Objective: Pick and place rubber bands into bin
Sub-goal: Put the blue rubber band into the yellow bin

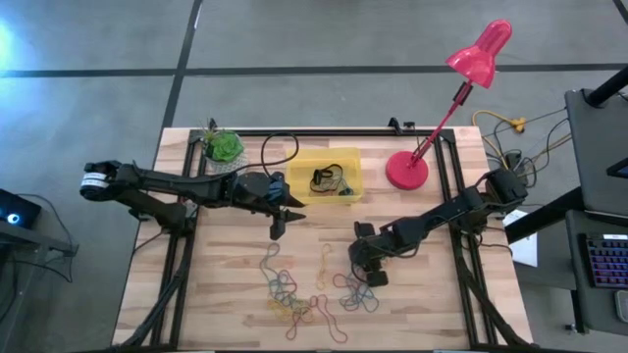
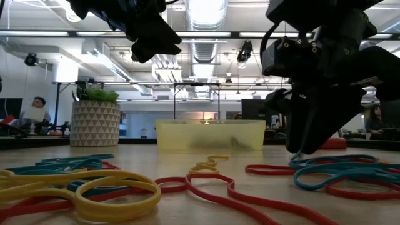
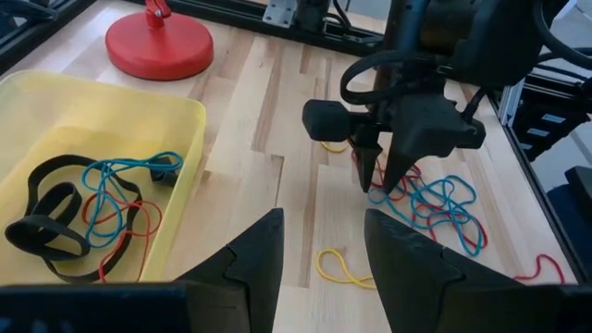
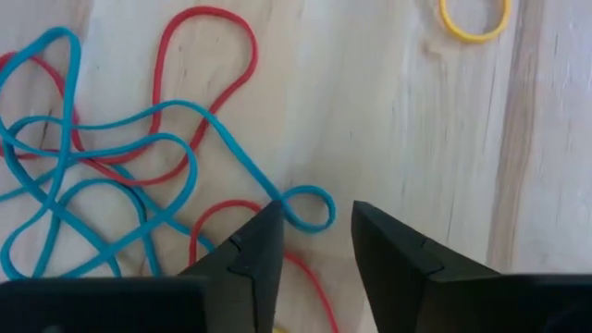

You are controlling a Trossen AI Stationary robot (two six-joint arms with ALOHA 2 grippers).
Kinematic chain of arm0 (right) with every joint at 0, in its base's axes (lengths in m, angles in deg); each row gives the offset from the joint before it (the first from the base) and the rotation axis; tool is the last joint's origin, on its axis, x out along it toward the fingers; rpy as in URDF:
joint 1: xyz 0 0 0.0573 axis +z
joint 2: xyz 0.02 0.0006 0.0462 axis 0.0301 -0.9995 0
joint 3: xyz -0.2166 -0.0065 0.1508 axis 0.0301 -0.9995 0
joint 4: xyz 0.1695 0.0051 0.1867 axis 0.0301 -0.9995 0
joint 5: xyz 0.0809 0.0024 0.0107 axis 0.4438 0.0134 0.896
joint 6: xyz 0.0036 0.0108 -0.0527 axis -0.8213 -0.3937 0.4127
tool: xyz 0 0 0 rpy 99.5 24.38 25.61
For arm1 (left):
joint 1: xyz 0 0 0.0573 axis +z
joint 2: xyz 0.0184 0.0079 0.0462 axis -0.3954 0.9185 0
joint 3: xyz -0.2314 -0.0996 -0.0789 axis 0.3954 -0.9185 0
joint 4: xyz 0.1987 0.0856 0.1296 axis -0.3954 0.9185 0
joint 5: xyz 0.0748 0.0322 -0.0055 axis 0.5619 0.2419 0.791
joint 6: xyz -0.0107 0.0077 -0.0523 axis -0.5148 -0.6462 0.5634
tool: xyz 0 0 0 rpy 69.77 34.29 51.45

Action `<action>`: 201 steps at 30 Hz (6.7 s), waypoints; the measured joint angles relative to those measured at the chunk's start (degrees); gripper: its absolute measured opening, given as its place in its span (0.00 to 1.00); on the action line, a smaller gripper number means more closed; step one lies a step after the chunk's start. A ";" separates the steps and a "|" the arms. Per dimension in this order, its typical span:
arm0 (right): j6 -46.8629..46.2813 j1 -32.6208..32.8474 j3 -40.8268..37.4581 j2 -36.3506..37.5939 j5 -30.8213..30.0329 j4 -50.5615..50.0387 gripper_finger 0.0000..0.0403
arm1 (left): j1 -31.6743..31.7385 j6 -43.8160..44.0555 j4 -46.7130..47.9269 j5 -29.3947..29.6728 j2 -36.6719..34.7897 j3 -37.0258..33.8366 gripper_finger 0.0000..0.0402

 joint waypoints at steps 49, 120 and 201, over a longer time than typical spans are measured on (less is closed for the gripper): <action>0.53 0.05 0.17 -2.53 0.63 1.82 0.25 | -0.01 0.02 -0.03 0.00 -0.02 -0.02 0.34; 18.50 -1.01 36.73 12.97 -28.07 -21.89 0.02 | -0.49 1.60 -4.70 -0.17 -0.02 -0.87 0.34; 7.23 -35.63 9.33 12.15 -1.03 3.31 0.39 | -0.48 3.08 -6.48 -0.12 -0.02 -1.77 0.34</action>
